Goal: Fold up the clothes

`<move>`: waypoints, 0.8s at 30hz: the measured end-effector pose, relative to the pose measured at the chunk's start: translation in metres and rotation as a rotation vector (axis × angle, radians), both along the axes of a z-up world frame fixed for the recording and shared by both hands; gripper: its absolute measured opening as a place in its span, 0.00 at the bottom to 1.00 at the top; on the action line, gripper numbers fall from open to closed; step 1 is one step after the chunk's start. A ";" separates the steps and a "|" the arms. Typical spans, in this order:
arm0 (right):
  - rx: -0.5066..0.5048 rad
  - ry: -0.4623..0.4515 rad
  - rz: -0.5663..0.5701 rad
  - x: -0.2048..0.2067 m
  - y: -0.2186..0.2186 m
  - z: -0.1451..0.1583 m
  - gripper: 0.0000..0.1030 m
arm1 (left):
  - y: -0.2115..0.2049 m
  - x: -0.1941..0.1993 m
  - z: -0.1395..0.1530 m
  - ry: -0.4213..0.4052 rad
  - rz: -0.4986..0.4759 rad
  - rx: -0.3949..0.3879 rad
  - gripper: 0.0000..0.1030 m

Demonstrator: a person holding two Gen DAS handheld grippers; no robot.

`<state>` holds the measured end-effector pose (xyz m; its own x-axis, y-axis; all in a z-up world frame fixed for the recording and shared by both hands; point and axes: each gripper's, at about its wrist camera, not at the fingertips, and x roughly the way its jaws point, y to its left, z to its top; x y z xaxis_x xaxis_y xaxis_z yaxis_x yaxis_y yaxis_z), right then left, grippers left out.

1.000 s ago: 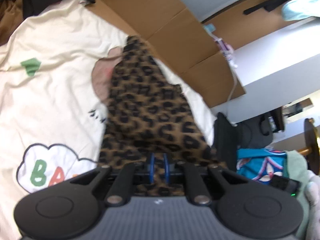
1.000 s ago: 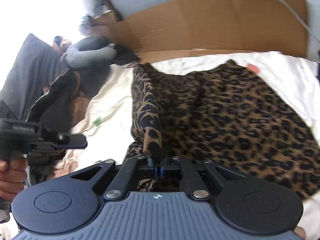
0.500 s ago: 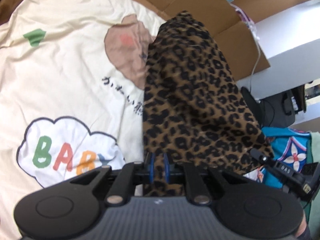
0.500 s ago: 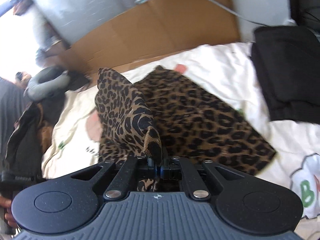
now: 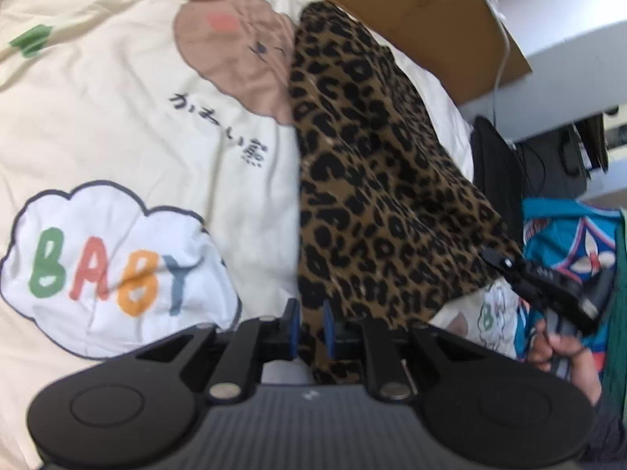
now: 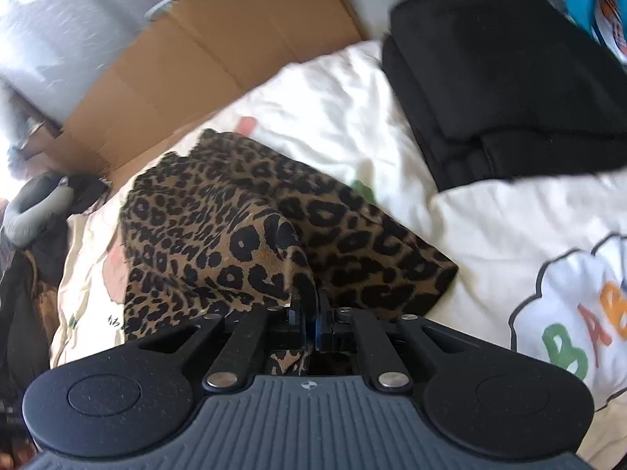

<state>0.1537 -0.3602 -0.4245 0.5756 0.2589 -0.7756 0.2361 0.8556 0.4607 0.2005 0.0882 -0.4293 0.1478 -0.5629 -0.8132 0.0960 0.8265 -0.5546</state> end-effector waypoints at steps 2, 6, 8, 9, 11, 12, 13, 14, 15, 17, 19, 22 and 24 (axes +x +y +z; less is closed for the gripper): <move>0.013 -0.003 -0.025 0.001 -0.004 -0.005 0.13 | -0.003 -0.001 -0.004 0.014 -0.004 0.001 0.18; 0.017 -0.006 -0.075 -0.003 -0.011 -0.011 0.44 | -0.008 -0.001 -0.008 0.027 -0.026 0.010 0.18; 0.022 -0.005 -0.102 -0.005 -0.015 -0.014 0.44 | -0.009 -0.001 -0.008 0.029 -0.034 0.018 0.21; 0.024 -0.005 -0.116 -0.007 -0.016 -0.016 0.44 | -0.009 -0.002 -0.009 0.034 -0.034 0.020 0.22; 0.024 -0.002 -0.123 -0.006 -0.019 -0.018 0.43 | -0.009 -0.002 -0.012 0.047 -0.032 0.022 0.25; 0.023 0.000 -0.120 -0.005 -0.019 -0.018 0.33 | -0.009 -0.003 -0.013 0.054 -0.030 0.022 0.26; 0.019 0.002 -0.116 -0.004 -0.020 -0.018 0.16 | -0.009 -0.003 -0.015 0.064 -0.029 0.018 0.30; 0.010 0.002 -0.111 -0.004 -0.020 -0.018 0.09 | -0.010 -0.004 -0.017 0.077 -0.029 0.012 0.31; 0.003 0.001 -0.107 -0.003 -0.020 -0.017 0.05 | -0.010 -0.005 -0.018 0.089 -0.028 0.007 0.31; 0.002 -0.009 -0.113 -0.003 -0.022 -0.015 0.04 | -0.011 -0.008 -0.020 0.110 -0.034 -0.008 0.31; 0.002 -0.019 -0.119 -0.003 -0.025 -0.012 0.04 | -0.011 -0.011 -0.023 0.131 -0.037 -0.032 0.31; 0.003 -0.028 -0.125 -0.004 -0.028 -0.009 0.04 | -0.012 -0.018 -0.032 0.199 -0.050 -0.092 0.18; -0.005 -0.031 -0.134 -0.004 -0.031 -0.008 0.03 | -0.013 -0.022 -0.034 0.213 -0.059 -0.104 0.13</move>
